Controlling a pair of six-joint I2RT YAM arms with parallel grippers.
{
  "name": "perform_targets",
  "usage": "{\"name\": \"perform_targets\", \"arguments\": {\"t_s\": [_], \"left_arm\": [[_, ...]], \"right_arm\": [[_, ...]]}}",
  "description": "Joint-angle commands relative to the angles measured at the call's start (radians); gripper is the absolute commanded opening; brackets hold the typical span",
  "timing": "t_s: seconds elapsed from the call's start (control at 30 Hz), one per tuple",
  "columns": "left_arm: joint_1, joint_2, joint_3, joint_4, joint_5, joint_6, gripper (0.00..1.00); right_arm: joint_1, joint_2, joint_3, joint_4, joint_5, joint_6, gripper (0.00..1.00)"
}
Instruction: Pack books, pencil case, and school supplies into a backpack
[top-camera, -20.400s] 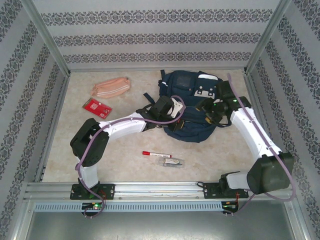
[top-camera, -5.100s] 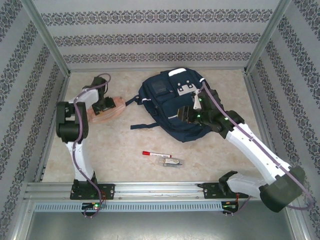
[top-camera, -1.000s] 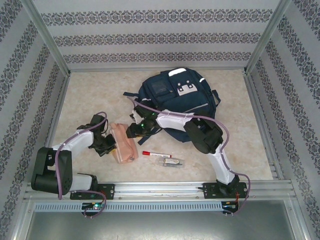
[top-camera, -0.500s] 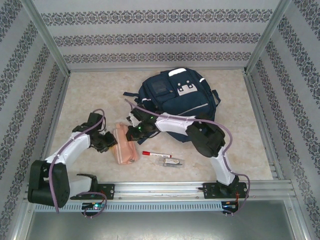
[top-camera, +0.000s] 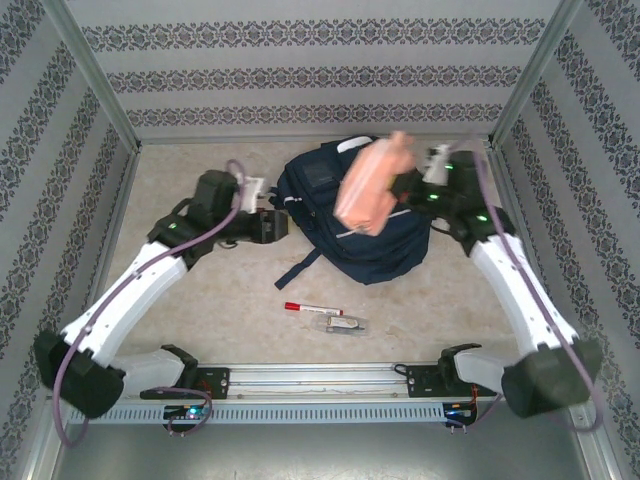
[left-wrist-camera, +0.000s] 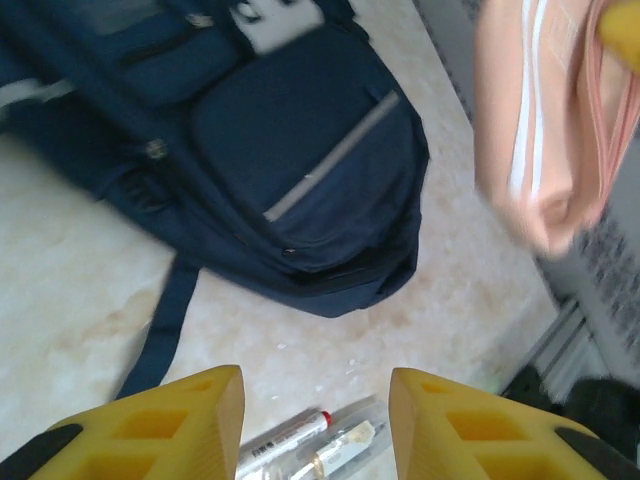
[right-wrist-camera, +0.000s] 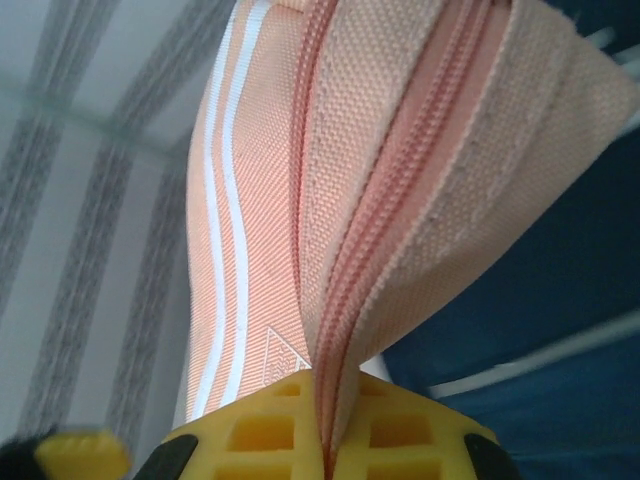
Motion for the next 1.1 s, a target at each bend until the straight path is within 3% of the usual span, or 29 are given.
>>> {"name": "perform_targets", "arguments": {"t_s": [0.0, 0.17, 0.27, 0.43, 0.63, 0.8, 0.9, 1.0, 1.03, 1.07], "left_arm": [[-0.132, 0.150, 0.128, -0.051, -0.158, 0.239, 0.42], [-0.285, 0.434, 0.371, -0.178, -0.329, 0.420, 0.47], [-0.338, 0.593, 0.507, -0.229, -0.382, 0.509, 0.52], [-0.362, 0.822, 0.697, -0.302, -0.380, 0.592, 0.57], [-0.376, 0.938, 0.752, -0.265, -0.481, 0.650, 0.63], [-0.373, 1.024, 0.819, -0.240, -0.684, 0.633, 0.63], [-0.361, 1.050, 0.828, -0.221, -0.689, 0.604, 0.49], [-0.348, 1.061, 0.840, -0.223, -0.692, 0.578, 0.09], [-0.344, 1.057, 0.851, -0.242, -0.678, 0.571, 0.00], [-0.342, 1.049, 0.865, -0.263, -0.657, 0.567, 0.00]], "right_arm": [[-0.153, -0.099, -0.073, -0.154, 0.040, 0.002, 0.00], [-0.339, -0.253, -0.166, -0.255, 0.110, -0.043, 0.00], [-0.353, -0.331, -0.225, -0.304, 0.239, -0.056, 0.00], [-0.366, -0.427, -0.282, -0.355, 0.392, -0.074, 0.00], [-0.367, -0.415, -0.301, -0.360, 0.312, -0.102, 0.00], [-0.365, -0.407, -0.315, -0.334, 0.256, -0.107, 0.00], [-0.365, -0.368, -0.302, -0.320, 0.150, -0.093, 0.00], [-0.365, -0.367, -0.316, -0.309, 0.075, -0.061, 0.00], [-0.364, -0.371, -0.328, -0.299, 0.062, -0.048, 0.00], [-0.365, -0.371, -0.341, -0.290, 0.046, -0.036, 0.00]]}}
